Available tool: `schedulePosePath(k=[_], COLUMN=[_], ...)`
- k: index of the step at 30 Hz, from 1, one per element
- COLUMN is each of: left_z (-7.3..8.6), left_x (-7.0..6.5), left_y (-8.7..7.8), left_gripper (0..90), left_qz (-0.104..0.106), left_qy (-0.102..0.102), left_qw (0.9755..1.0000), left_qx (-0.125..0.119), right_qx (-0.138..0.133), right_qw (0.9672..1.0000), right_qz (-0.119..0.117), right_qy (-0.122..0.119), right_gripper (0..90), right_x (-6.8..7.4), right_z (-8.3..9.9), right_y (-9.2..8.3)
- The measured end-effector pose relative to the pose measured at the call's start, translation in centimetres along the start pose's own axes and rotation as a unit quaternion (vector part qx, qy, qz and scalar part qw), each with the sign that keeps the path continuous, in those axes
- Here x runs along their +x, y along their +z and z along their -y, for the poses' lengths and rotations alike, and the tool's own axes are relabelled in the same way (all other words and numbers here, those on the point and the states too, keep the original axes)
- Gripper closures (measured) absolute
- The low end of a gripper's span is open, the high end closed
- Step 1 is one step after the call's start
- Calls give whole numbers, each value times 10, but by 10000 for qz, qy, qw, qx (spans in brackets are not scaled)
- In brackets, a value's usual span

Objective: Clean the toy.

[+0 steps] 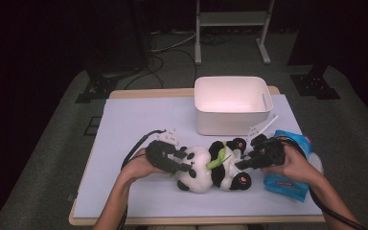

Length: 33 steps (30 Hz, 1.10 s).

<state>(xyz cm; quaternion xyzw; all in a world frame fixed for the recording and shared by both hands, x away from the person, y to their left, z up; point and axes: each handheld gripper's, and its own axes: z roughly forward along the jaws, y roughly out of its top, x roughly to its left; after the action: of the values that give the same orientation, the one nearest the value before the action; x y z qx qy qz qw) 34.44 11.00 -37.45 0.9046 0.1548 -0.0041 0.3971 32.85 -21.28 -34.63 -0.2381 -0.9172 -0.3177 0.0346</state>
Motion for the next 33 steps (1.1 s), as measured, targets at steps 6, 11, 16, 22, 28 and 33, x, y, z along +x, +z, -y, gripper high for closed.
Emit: schedulePosePath(k=[6, 11, 16, 22, 28, 33], left_z=[0, 1, 1, 1, 0, -1], left_x=[0, -1, -2, -2, -3, -3], left_y=[0, 0, 1, 0, -1, -5], left_gripper=[477, 476, 474, 466, 439, 434], left_qz=[-6, 1, -32, -17, -37, -26], left_qy=[0, 17, 45, 58, 43, 44], left_qw=[10000, 10000, 10000, 10000, 10000, 9999], left_qx=[0, -31, -25, -11, -28, -117], right_qx=[74, 34, 25, -145, -305, -464], right_qw=[9998, 10000, 9999, 9992, 9975, 9930], right_qz=[-60, 20, 93, 328, 529, 832], right_qy=[-188, -82, 33, 148, 350, 701], right_gripper=[781, 781, 780, 779, 779, 779], right_x=[9, 4, -5, -15, -23, -36], right_z=[-13, -5, 2, 3, 16, 39], right_y=[10, 5, 1, -15, -36, -63])
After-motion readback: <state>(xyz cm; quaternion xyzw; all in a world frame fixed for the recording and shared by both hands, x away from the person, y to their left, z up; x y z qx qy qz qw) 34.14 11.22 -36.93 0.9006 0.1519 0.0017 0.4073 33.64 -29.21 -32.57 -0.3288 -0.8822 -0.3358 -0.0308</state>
